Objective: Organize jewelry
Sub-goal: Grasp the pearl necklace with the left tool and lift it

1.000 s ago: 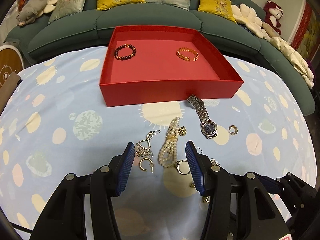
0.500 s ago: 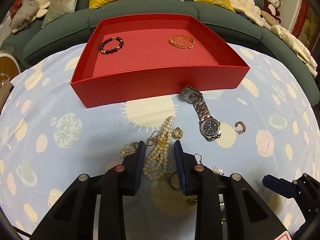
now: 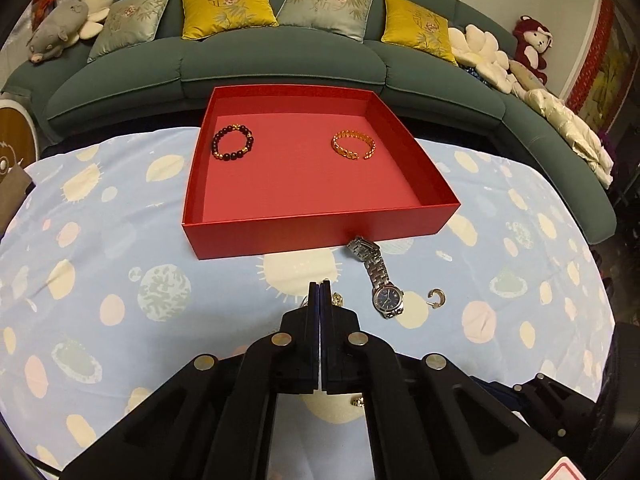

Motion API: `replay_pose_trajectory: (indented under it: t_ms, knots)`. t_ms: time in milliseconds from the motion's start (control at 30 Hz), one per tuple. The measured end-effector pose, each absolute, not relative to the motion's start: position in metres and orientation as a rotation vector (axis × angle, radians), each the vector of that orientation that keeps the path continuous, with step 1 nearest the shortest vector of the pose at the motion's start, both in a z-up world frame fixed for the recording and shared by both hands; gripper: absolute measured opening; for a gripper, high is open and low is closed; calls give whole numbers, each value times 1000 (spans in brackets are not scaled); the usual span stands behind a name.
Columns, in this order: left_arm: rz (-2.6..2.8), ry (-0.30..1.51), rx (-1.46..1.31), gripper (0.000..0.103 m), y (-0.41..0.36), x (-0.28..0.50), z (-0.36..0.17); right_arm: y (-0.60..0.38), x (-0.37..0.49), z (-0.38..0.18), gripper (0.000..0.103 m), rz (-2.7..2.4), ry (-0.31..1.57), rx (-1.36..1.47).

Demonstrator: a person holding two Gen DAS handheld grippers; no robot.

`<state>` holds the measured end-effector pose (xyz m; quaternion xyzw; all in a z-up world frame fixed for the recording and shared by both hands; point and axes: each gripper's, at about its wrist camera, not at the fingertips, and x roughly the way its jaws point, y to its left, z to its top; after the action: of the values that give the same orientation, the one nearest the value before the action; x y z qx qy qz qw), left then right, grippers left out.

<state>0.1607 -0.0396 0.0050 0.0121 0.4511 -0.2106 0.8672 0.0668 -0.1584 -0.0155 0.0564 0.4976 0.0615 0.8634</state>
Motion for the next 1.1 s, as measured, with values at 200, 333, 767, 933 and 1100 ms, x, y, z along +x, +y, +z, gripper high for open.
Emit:
replay_pose_trajectory:
  t_ms: [200,333,767,933,1100]
  knots:
    - [-455,1004,46,3,-45,164,-19,-155,69,-14,66,133,1042,125]
    - [-450,1013,124,25,-60,162,-36,-155,69,-14,66,134,1040,123]
    - [-418,975,225,24,-78,164,-49,-163,75,-21,66,134,1050,151]
    - [-450,951,294,22,-92,153,-47,-167,75,-21,66,138,1048,162]
    - [-455,954,309,23,-96,152,-56,-171,73,-22,66,139,1050,165]
